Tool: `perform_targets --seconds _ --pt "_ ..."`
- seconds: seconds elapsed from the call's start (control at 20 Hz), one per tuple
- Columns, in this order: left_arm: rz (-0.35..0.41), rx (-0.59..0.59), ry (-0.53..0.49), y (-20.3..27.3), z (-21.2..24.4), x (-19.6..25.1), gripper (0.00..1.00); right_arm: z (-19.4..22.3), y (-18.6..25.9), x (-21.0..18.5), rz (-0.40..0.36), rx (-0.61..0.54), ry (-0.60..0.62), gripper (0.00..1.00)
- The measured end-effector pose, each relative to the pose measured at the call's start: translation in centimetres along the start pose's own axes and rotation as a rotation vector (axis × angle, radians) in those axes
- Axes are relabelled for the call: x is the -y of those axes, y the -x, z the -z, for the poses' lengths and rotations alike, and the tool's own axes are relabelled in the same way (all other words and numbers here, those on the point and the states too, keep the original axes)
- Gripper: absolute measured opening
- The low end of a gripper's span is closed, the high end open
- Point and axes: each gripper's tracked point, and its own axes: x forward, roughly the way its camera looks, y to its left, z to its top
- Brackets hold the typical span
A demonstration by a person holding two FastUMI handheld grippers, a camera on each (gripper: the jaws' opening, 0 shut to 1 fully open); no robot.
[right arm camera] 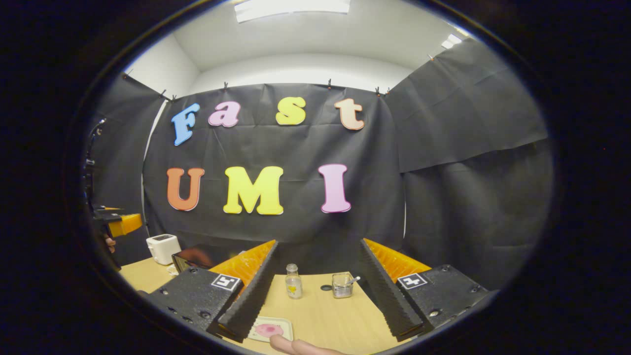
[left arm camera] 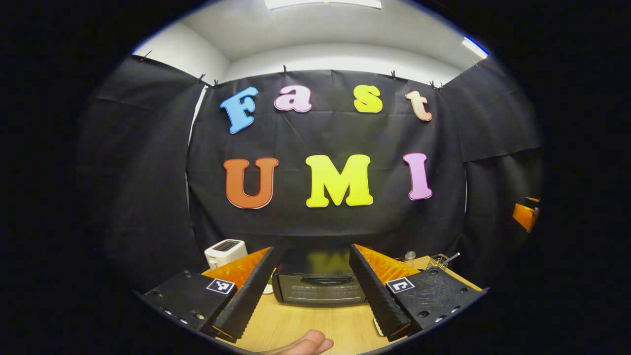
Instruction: Open the electric oven with the left hand, put the food in, and close the electric oven.
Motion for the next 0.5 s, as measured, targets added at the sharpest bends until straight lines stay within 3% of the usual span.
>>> perform_targets --seconds 0.25,0.5 --pt "0.025 -0.17 0.009 -7.6 6.0 0.9 0.96 0.2 -0.4 1.9 0.004 0.004 -0.005 0.96" --pt "0.038 -0.254 0.008 -13.2 10.6 1.0 0.96 1.1 -0.8 2.4 0.007 -0.019 -0.023 0.96"
